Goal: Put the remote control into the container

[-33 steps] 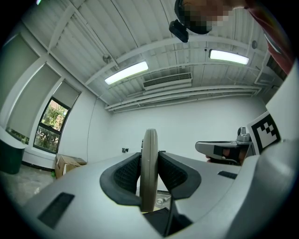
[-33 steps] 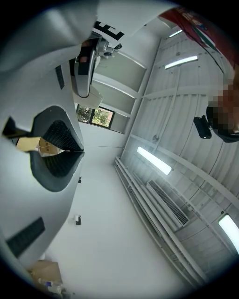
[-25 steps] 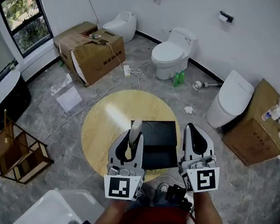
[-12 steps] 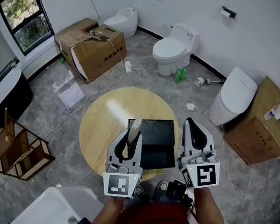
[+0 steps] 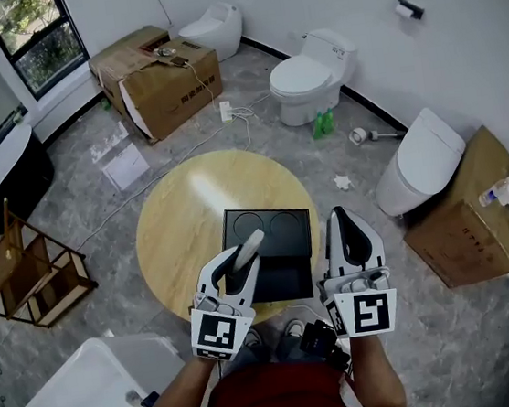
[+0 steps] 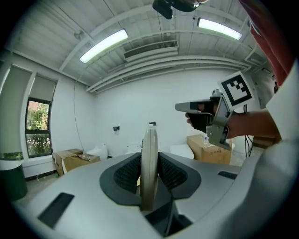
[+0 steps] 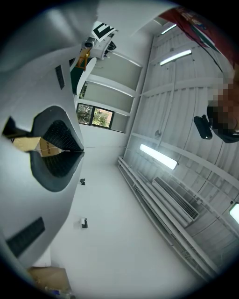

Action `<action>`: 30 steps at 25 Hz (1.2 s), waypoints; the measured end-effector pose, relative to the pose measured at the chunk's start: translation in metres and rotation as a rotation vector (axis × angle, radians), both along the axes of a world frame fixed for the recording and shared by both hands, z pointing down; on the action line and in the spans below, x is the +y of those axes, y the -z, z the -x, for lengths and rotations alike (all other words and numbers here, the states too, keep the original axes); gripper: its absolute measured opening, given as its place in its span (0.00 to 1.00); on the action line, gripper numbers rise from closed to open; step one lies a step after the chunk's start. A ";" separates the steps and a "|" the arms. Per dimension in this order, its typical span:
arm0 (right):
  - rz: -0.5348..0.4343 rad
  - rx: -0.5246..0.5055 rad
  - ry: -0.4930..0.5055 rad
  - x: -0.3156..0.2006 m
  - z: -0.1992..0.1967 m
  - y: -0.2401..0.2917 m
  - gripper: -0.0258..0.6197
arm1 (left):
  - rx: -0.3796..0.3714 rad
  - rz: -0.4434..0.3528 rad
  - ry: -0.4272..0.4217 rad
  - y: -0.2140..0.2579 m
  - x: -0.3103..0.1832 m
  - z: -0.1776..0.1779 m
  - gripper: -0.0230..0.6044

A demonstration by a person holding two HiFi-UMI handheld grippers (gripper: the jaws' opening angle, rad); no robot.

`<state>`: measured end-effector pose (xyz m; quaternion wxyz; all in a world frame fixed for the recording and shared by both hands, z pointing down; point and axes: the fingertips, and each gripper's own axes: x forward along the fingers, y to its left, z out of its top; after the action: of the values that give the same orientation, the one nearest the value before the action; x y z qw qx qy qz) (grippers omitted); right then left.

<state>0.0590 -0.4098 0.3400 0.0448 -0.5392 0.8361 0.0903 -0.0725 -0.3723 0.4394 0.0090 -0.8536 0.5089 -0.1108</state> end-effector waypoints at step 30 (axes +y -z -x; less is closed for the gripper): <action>0.008 -0.004 -0.005 0.001 -0.001 -0.005 0.07 | -0.331 0.474 -0.193 -0.193 0.019 -0.018 0.22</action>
<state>0.0603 -0.4092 0.3454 0.0444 -0.5416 0.8351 0.0860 -0.0548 -0.3536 0.6329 -0.0970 -0.8467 0.3770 -0.3626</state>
